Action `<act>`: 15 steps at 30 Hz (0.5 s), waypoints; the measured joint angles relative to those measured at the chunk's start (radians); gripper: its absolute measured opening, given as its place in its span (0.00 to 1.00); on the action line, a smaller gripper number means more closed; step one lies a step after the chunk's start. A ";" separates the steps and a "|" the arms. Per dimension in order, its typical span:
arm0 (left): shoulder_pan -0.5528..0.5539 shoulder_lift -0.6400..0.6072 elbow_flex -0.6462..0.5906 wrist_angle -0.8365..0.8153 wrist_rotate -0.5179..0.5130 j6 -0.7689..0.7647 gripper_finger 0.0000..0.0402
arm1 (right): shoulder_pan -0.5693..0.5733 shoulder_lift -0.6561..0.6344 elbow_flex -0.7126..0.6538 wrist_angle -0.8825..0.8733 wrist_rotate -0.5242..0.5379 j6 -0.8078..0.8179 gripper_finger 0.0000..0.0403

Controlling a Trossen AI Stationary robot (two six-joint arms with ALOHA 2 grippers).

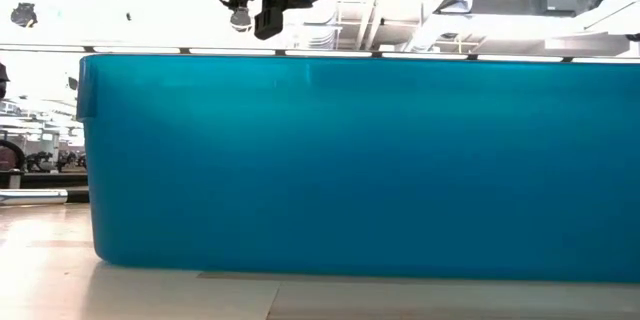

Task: Pick & Place Paint Supplies
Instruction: Put the blue paint bottle into the yellow bin

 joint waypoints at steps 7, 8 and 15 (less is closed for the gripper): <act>0.001 0.000 0.000 -0.007 0.006 0.000 0.35 | 0.011 0.000 0.000 0.001 0.001 0.000 0.36; 0.001 0.000 0.000 -0.007 0.006 0.000 0.35 | 0.011 0.000 0.000 0.001 0.001 0.000 0.34; 0.001 0.000 0.000 -0.009 0.001 0.001 0.36 | 0.019 0.004 0.000 0.004 0.008 0.003 0.28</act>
